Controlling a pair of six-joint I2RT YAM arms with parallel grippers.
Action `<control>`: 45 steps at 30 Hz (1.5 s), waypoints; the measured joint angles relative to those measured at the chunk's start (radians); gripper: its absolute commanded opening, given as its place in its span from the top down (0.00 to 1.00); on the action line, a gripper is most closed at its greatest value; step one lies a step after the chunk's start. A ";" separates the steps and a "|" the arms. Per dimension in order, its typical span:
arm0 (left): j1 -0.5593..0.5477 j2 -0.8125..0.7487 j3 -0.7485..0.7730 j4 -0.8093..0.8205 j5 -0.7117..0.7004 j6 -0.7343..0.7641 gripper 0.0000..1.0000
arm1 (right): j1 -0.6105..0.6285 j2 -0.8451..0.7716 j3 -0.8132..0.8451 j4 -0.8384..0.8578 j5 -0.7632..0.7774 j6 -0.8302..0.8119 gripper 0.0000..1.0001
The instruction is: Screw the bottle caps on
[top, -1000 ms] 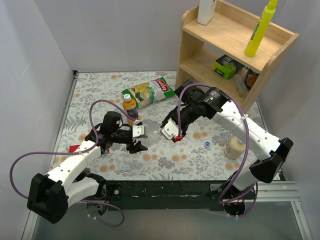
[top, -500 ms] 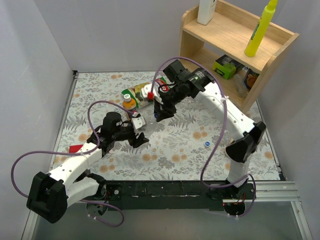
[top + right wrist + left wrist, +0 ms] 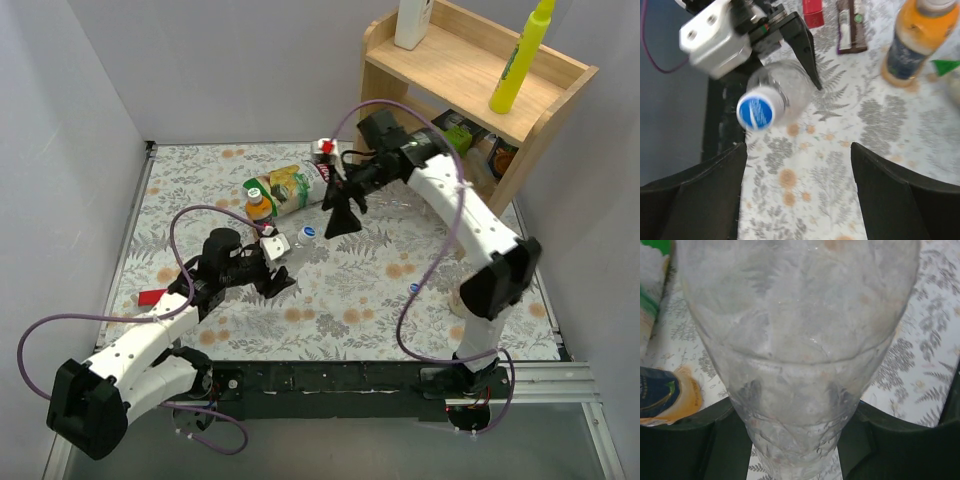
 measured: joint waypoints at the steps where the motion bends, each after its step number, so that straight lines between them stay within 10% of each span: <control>1: 0.010 -0.015 0.003 -0.035 0.042 0.027 1.00 | -0.018 -0.072 -0.053 0.010 0.006 -0.076 0.09; 11: 0.034 0.084 0.154 -0.453 0.322 0.367 1.00 | 0.203 -0.576 -0.454 0.093 0.124 -0.603 0.26; 36: 0.034 0.098 0.209 -0.583 0.367 0.517 1.00 | 0.288 -0.443 -0.412 0.057 0.227 -0.911 0.53; 45: 0.034 0.120 0.209 -0.558 0.369 0.494 1.00 | 0.286 -0.411 -0.372 0.015 0.238 -0.925 0.92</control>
